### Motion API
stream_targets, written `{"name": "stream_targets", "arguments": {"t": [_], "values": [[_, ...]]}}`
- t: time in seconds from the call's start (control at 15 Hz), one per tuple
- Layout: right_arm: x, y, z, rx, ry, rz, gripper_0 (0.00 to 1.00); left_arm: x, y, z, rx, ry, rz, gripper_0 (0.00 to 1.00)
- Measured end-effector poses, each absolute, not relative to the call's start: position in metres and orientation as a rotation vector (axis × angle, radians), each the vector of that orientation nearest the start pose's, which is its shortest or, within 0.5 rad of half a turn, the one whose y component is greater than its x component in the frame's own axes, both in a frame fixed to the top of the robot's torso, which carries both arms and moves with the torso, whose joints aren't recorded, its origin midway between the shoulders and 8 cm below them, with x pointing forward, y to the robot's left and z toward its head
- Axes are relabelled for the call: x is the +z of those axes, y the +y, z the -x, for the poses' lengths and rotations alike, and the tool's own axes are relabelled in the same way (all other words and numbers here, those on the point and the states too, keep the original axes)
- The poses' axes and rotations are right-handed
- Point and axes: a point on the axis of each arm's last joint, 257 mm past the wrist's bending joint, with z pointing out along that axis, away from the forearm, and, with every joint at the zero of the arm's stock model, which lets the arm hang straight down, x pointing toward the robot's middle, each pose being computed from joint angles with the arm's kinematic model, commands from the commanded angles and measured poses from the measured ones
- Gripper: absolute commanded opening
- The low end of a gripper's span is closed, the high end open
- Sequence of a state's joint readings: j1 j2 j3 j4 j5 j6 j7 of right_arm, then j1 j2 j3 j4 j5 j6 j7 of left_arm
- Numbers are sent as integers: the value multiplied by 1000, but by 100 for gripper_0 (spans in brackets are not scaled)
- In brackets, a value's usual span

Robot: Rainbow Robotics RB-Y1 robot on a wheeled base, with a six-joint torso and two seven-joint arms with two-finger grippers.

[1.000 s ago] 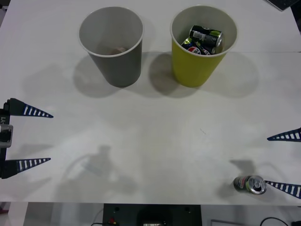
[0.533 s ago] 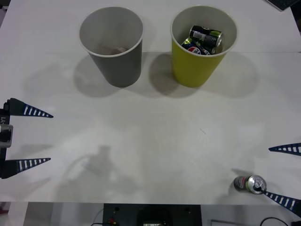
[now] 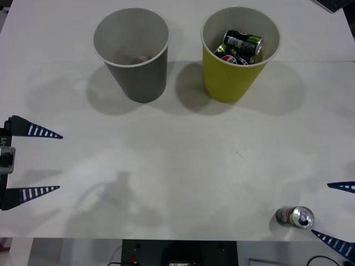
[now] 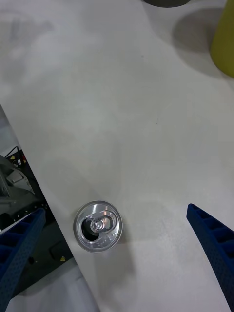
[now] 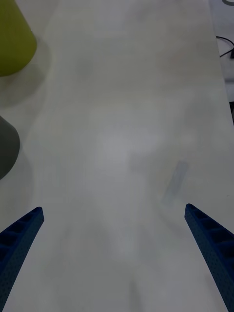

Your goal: Put the can into the green bin and the plastic bottle into the gray bin

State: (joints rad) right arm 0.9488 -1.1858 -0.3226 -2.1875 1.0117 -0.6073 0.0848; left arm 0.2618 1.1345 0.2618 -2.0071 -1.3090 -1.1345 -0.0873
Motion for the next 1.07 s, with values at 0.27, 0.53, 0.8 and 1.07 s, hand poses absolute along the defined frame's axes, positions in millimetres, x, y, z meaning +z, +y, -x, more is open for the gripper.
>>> {"name": "stream_targets", "arguments": {"t": [0.27, 0.53, 0.8, 1.07], "values": [[-228, -322, -246, 239, 1819, 1219, 100, -167, 286, -341, -118, 1444, -1762, 100], [-234, -348, -233, 265, 1746, 1306, 100, -167, 286, -341, -118, 1444, -1762, 100], [-242, -372, -222, 299, 1684, 1360, 100, -167, 286, -341, -118, 1444, -1762, 100], [-249, -389, -216, 336, 1609, 1371, 100, -167, 286, -341, -118, 1444, -1762, 100]]}}
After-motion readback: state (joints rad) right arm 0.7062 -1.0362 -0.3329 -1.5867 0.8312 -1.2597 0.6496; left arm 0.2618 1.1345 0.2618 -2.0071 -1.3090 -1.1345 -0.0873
